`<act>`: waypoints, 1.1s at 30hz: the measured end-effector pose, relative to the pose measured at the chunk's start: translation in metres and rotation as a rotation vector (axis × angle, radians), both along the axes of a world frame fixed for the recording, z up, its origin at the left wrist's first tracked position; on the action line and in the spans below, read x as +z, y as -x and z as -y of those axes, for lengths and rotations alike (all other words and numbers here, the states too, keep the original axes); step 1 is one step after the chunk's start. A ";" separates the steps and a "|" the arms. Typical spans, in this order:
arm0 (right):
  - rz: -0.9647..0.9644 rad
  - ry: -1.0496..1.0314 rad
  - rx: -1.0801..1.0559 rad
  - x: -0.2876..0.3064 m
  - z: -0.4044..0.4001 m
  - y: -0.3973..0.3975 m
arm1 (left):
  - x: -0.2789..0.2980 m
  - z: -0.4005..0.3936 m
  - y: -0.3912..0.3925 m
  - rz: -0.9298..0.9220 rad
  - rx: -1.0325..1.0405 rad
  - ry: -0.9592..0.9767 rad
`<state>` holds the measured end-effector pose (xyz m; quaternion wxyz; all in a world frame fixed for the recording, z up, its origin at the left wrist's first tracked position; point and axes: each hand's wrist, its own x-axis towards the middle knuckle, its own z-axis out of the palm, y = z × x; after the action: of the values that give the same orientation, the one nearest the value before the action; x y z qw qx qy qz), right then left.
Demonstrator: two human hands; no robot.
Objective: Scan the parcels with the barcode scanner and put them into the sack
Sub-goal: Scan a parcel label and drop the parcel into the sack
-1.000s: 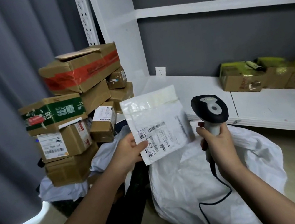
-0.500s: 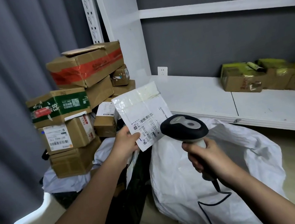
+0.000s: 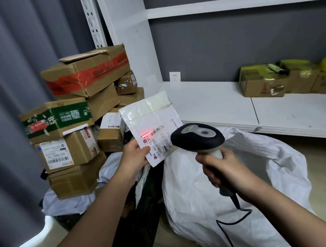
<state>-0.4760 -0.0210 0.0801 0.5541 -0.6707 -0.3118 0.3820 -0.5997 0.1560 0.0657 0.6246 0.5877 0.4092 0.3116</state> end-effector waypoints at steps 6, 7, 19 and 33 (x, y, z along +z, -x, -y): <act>0.004 -0.026 -0.005 -0.001 0.002 -0.005 | -0.003 -0.003 -0.003 0.009 -0.002 0.006; 0.007 -0.033 -0.003 -0.002 0.002 -0.005 | -0.003 -0.003 -0.003 0.010 -0.003 0.005; -0.041 -0.199 -0.312 0.018 0.028 -0.055 | -0.033 0.014 -0.014 -0.230 -0.184 0.109; -0.146 -0.222 -0.449 0.015 0.064 -0.108 | -0.157 0.083 -0.159 -0.223 -0.129 0.625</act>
<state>-0.3681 -0.0849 0.0949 0.7161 -0.6288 -0.1545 0.2604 -0.4406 0.0730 -0.0908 0.7446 0.4228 0.5125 0.0645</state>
